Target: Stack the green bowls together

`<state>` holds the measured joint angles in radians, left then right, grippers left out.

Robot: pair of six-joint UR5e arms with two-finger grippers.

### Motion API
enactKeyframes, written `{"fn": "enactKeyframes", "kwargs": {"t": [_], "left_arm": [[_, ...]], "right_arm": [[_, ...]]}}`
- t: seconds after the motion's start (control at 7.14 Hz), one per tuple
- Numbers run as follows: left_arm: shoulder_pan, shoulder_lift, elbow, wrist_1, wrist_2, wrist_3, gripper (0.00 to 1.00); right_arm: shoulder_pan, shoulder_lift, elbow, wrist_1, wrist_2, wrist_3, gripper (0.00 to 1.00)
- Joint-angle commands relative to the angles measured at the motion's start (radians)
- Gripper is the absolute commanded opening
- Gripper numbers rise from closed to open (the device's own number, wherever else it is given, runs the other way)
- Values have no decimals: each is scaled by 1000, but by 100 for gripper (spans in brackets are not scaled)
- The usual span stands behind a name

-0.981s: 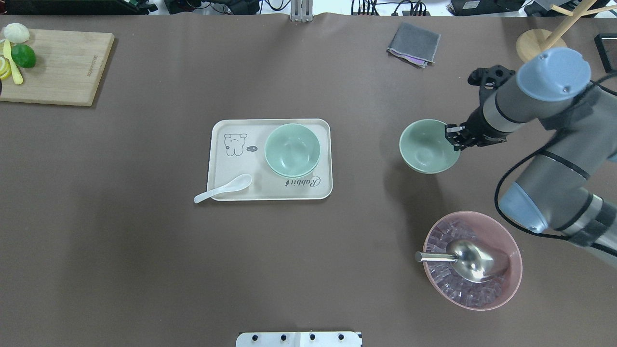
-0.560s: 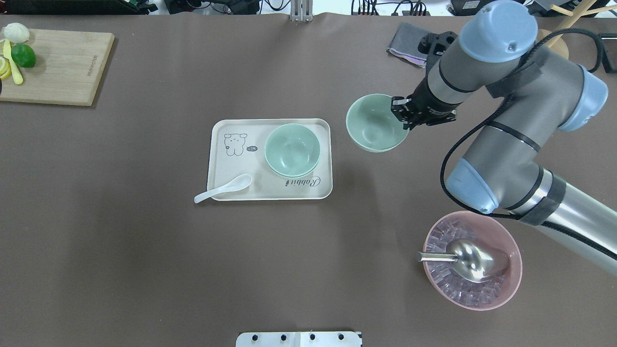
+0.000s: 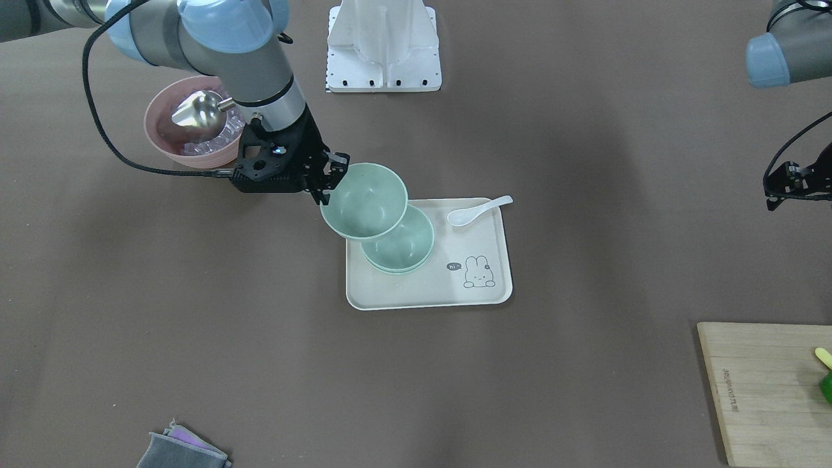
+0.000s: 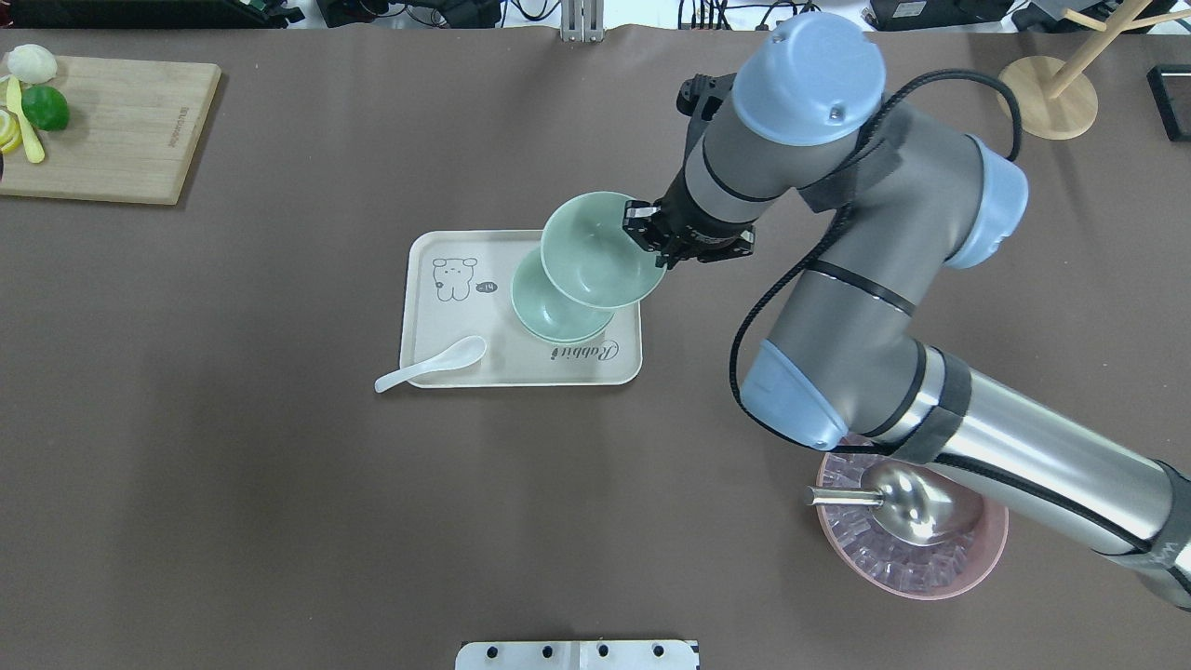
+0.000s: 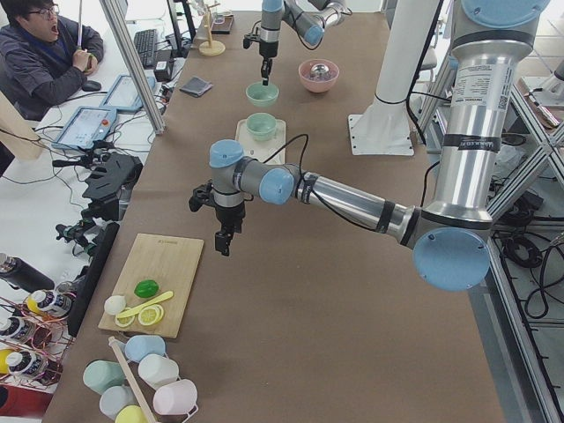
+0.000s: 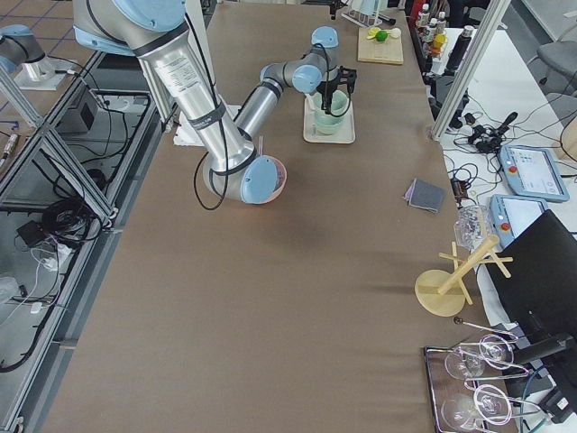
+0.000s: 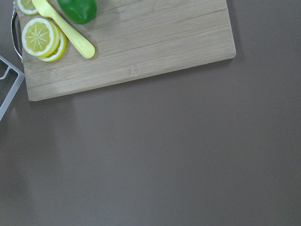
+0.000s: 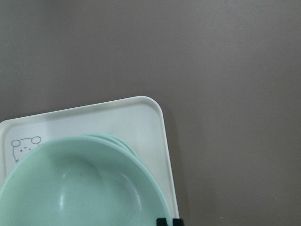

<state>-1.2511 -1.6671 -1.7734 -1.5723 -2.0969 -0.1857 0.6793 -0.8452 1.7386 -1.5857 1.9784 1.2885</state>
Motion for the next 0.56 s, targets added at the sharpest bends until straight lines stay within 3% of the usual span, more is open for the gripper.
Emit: {"fn": "enactKeyframes", "kwargs": {"t": [0.0, 0.42], "left_arm": [[-2, 1, -11, 0, 1, 0, 98], [-2, 1, -18, 0, 3, 0, 98]], "right_arm": [[-17, 139, -173, -2, -18, 29, 0], [-46, 126, -186, 0, -38, 29, 0]]}}
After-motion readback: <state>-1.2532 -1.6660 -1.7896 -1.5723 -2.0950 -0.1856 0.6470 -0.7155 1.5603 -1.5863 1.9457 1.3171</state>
